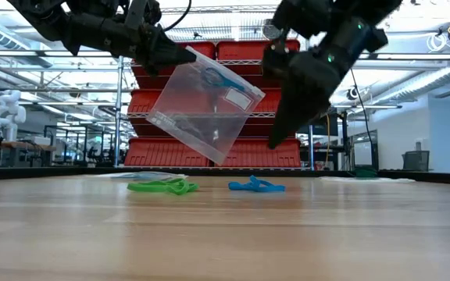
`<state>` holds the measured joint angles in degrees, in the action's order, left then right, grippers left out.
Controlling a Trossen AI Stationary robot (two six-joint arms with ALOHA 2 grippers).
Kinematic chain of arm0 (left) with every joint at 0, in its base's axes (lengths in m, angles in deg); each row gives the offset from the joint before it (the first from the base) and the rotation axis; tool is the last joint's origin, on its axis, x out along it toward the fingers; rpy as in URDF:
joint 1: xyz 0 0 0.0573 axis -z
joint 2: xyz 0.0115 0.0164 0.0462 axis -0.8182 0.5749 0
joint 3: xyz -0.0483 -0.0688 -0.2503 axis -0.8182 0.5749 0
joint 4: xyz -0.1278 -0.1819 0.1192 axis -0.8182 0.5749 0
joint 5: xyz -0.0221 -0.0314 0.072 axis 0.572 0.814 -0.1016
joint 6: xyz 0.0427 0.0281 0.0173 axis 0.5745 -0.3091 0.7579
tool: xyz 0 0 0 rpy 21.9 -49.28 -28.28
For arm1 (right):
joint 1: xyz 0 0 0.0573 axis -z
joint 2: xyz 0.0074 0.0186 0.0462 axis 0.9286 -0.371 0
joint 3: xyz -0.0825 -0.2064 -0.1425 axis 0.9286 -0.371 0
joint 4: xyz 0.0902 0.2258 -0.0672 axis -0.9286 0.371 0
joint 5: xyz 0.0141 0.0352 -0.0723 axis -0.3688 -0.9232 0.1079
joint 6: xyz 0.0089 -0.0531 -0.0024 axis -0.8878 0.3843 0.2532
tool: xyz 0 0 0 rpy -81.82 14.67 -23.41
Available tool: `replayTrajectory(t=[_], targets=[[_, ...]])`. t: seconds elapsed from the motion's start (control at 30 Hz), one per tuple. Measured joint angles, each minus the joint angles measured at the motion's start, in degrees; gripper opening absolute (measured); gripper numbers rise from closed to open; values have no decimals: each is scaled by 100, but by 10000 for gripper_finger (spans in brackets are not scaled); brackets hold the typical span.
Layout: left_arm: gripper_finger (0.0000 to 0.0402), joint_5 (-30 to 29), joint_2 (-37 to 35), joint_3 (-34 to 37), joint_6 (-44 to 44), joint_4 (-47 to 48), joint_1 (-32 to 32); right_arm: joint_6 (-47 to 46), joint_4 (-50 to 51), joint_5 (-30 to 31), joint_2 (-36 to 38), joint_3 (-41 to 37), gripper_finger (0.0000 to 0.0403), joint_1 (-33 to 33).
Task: Sort rubber bands
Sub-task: Put the blue rubber band into the middle zip lock bag
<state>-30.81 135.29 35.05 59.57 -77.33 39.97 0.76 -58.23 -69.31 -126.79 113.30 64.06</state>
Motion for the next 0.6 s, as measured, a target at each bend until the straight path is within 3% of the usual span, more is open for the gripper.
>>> replayTrajectory(t=[0.13, 0.43, 0.6], targets=[[0, 0, 0, 0, 17, 2, -4, 299, -479, 17, -213, -139, 131, 60], [0, 0, 0, 0, 44, 58, -4, 467, -679, -6, -883, -145, 109, 213], [0, 0, 0, 2, 44, 71, -4, 637, -776, -19, -992, -46, 63, 222]])
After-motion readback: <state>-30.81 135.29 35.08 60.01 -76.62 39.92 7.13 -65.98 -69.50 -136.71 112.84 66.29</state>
